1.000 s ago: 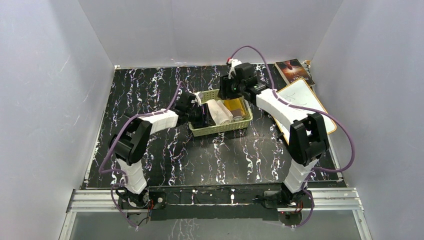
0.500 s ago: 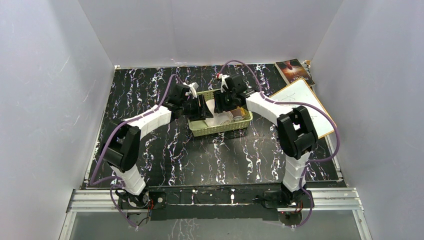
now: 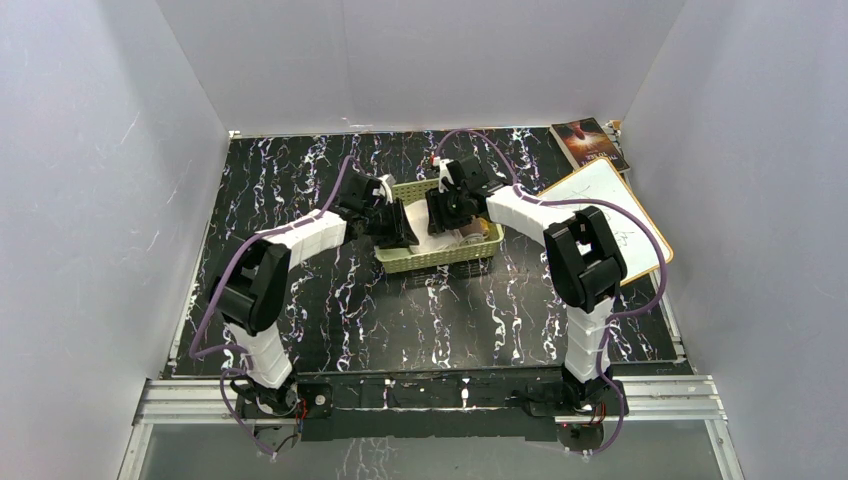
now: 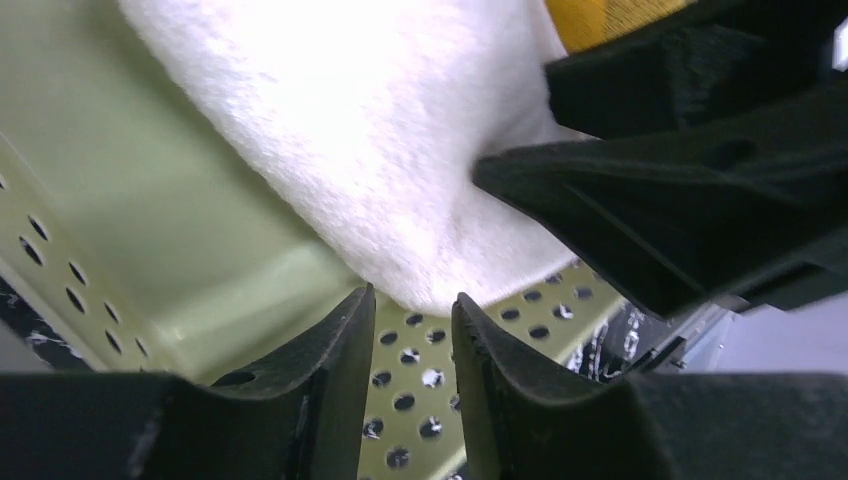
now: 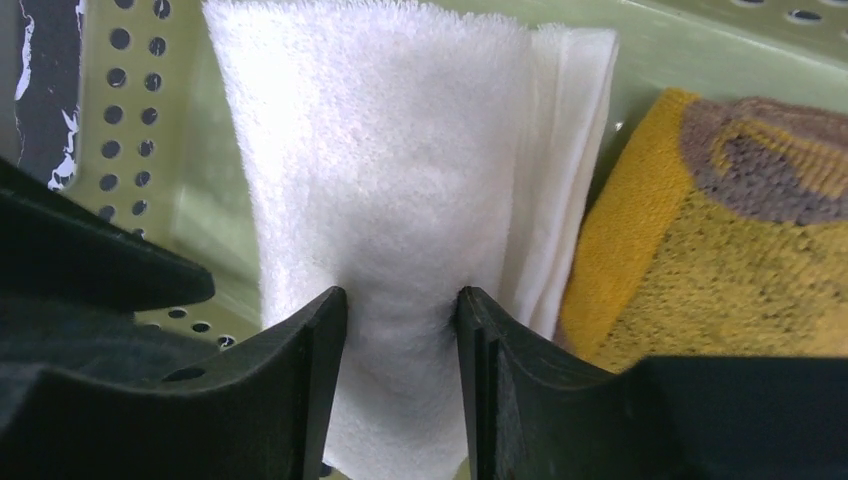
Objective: Roll the towels
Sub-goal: Pick up the towel from the bin.
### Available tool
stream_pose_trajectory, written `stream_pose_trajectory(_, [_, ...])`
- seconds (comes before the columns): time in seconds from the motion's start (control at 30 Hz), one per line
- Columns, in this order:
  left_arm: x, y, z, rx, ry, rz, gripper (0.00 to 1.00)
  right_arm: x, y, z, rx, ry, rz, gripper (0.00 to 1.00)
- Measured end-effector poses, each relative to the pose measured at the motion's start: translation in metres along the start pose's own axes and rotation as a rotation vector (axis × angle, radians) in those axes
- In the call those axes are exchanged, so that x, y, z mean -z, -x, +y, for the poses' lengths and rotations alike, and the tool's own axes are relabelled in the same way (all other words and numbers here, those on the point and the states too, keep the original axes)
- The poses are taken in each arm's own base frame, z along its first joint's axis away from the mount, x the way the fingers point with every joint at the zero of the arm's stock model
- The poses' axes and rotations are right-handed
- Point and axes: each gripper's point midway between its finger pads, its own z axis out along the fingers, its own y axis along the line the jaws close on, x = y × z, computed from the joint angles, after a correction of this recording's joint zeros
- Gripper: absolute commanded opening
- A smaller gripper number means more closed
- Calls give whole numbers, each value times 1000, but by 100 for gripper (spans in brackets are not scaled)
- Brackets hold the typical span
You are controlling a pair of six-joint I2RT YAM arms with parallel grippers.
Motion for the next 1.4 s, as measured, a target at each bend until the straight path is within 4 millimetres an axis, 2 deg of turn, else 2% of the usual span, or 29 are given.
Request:
stream_pose_trajectory(0.13, [-11,-1,22,25,46,16,22,-3,-4,2,-2,18,14,18])
stream_pose_trajectory(0.27, [-10,12,33,37,60,-9,17,-4,-6,5,-3,35,21,0])
stream_pose_trajectory(0.5, [-17,33,39,25,69,-40,14,-1,-4,9,-22,74,24,0])
stream_pose_trajectory(0.77, [-28,49,30,22,35,-51,11,6,1,21,-62,130,16,0])
stream_pose_trajectory(0.87, [-32,53,27,16,21,-54,11,14,7,26,-64,144,-2,0])
stream_pose_trajectory(1.13, [-40,59,20,5,5,-52,11,52,38,33,-61,157,-107,0])
stream_pose_trajectory(1.4, [-56,68,2,-25,-25,-50,11,59,48,25,-75,151,-141,0])
